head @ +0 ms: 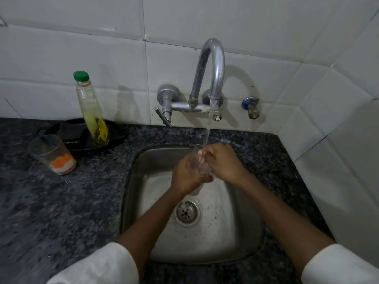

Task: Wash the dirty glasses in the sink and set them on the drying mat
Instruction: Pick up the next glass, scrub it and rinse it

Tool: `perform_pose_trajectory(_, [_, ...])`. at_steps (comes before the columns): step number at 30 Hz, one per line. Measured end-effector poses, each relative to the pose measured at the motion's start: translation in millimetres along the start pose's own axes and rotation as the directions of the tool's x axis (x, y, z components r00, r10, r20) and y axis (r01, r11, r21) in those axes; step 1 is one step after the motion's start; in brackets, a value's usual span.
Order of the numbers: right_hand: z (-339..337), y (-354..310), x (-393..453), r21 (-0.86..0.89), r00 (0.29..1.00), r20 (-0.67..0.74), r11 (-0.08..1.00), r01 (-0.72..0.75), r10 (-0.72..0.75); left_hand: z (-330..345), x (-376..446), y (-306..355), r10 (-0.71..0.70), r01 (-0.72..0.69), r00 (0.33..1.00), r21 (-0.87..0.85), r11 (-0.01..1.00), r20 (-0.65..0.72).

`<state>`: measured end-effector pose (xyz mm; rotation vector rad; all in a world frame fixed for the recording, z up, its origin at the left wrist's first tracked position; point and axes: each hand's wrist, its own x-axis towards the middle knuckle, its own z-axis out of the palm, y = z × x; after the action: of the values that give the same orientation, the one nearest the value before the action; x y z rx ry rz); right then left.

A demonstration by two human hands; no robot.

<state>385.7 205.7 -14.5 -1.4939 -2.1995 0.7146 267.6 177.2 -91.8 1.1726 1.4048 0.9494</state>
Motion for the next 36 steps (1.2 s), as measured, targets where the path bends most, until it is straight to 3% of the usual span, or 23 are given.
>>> perform_pose_trajectory(1, [2,1,2,-0.031,1.000,-0.015,0.999,-0.010,0.009,8,-2,-4,0.034,-0.030,0.993,0.040,0.999,-0.109])
perform_pose_trajectory(2, [2,2,1,-0.037,1.000,-0.023,0.999,0.011,-0.012,9,-5,-6,0.073,-0.072,0.991,0.014,0.997,-0.115])
perform_pose_trajectory(4, [-3,5,-3,0.021,0.993,-0.015,0.993,0.118,-0.117,-6,-6,0,0.061,-0.042,0.990,-0.144,0.989,0.130])
perform_pose_trajectory(6, [-10,6,-7,0.093,0.976,0.016,0.972,0.216,-0.219,-27,-2,5,0.077,0.071,0.899,-0.317,0.946,0.432])
perform_pose_trajectory(7, [-10,6,-8,0.096,0.974,0.020,0.970,0.221,-0.224,-29,-1,5,0.083,0.095,0.878,-0.343,0.935,0.471])
perform_pose_trajectory(8, [-7,7,-7,0.084,0.981,0.009,0.978,0.191,-0.192,-24,0,4,0.059,0.084,0.905,-0.311,0.947,0.422])
perform_pose_trajectory(10, [-3,4,-2,0.025,0.995,-0.026,0.995,0.096,-0.095,-3,-1,5,-0.021,0.035,0.993,-0.123,0.992,0.113])
perform_pose_trajectory(12, [-2,-3,0,-0.041,0.998,-0.020,0.998,0.051,-0.052,14,-3,-3,0.007,-0.013,0.997,-0.080,0.997,-0.079])
perform_pose_trajectory(13, [-3,-5,-1,-0.067,0.997,-0.014,0.995,0.070,-0.071,15,-5,-5,0.032,-0.037,0.998,-0.101,0.994,-0.051])
perform_pose_trajectory(15, [-9,-4,-5,-0.048,0.989,-0.014,0.988,0.148,-0.149,-2,-4,-2,0.009,0.022,0.988,-0.199,0.980,0.157])
perform_pose_trajectory(17, [-12,2,-7,0.046,0.977,-0.015,0.976,0.213,-0.212,-21,-1,0,-0.024,0.161,0.910,-0.301,0.940,0.413])
perform_pose_trajectory(18, [-11,3,-8,0.077,0.980,-0.014,0.977,0.198,-0.198,-22,-1,0,-0.038,0.178,0.901,-0.287,0.941,0.433])
perform_pose_trajectory(21, [-4,5,-1,0.062,0.998,-0.034,0.997,0.055,-0.053,2,-6,2,-0.082,0.087,0.995,-0.085,0.993,0.061])
perform_pose_trajectory(22, [-3,3,0,0.041,0.999,-0.041,0.999,0.031,-0.030,8,-8,1,-0.074,0.071,0.997,-0.071,0.995,-0.033])
perform_pose_trajectory(23, [-2,3,0,0.024,0.999,-0.039,0.999,0.039,-0.038,10,-10,-1,-0.065,0.061,0.997,-0.095,0.994,-0.043])
perform_pose_trajectory(25, [-5,4,-2,0.017,0.990,-0.015,0.990,0.142,-0.141,-4,-9,-1,-0.073,0.104,0.981,-0.165,0.981,0.181])
perform_pose_trajectory(27, [-7,6,-7,0.058,0.974,0.016,0.973,0.224,-0.225,-26,-7,-2,-0.053,0.221,0.885,-0.316,0.922,0.463])
perform_pose_trajectory(28, [-7,7,-9,0.075,0.973,0.033,0.972,0.224,-0.227,-31,-7,-2,-0.045,0.284,0.845,-0.377,0.882,0.532])
perform_pose_trajectory(30, [-5,8,-6,0.026,0.984,0.046,0.985,0.168,-0.169,-23,-10,0,-0.084,0.255,0.893,-0.342,0.904,0.443])
perform_pose_trajectory(32, [-4,6,-1,-0.075,0.995,0.046,0.993,0.088,-0.085,-2,-10,-1,-0.083,0.091,0.991,-0.079,0.993,0.105])
perform_pose_trajectory(34, [-3,5,-2,-0.085,0.999,0.026,0.996,0.037,-0.035,10,-10,-6,-0.013,0.019,0.994,0.053,0.998,-0.105])
perform_pose_trajectory(35, [-3,5,-4,-0.059,0.999,0.005,0.997,0.045,-0.045,8,-9,-7,-0.017,0.017,0.997,0.007,1.000,-0.076])
perform_pose_trajectory(36, [-3,5,-5,-0.033,0.997,-0.019,0.997,0.074,-0.075,2,-9,-5,-0.065,0.069,0.997,-0.087,0.994,0.043])
